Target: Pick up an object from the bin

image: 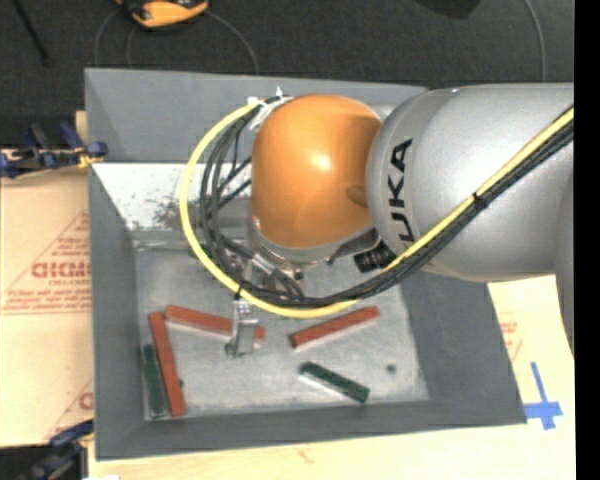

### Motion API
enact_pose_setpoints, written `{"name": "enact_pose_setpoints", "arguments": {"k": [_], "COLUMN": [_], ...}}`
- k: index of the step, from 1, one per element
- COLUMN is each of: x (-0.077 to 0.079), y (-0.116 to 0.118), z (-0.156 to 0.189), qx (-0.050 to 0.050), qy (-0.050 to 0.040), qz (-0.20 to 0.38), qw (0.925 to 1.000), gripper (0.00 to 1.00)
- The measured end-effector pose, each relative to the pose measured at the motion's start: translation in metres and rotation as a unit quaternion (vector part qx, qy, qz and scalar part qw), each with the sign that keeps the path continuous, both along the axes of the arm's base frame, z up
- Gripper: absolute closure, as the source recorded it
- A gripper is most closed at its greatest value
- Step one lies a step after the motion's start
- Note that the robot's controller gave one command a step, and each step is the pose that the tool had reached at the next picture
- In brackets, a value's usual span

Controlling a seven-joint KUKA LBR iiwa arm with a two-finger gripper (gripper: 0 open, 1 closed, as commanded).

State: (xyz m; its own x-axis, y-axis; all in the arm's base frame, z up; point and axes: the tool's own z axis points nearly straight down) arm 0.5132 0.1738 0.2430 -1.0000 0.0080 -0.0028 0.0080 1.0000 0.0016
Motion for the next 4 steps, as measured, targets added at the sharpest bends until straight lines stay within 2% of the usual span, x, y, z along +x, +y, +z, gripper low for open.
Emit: {"name": "enact_pose_setpoints", "arguments": {"k": [1,2,3,4], "x": [0.000,0.019,0.035,0.028], "y": [0.000,0.009,0.012,0.025], "z": [0.000,-0.037,-0.102,-0.153], "qx": [0.000,0.000,0.001,-0.001], "qy": [0.0000,-0.0031,-0.0026,-0.0009], "qz": [0.000,0.025,0.018,0.057], "qw": [1.0000,0.9997,0.9998,0.9984], "gripper": [0.00,0.00,0.00,0.00]}}
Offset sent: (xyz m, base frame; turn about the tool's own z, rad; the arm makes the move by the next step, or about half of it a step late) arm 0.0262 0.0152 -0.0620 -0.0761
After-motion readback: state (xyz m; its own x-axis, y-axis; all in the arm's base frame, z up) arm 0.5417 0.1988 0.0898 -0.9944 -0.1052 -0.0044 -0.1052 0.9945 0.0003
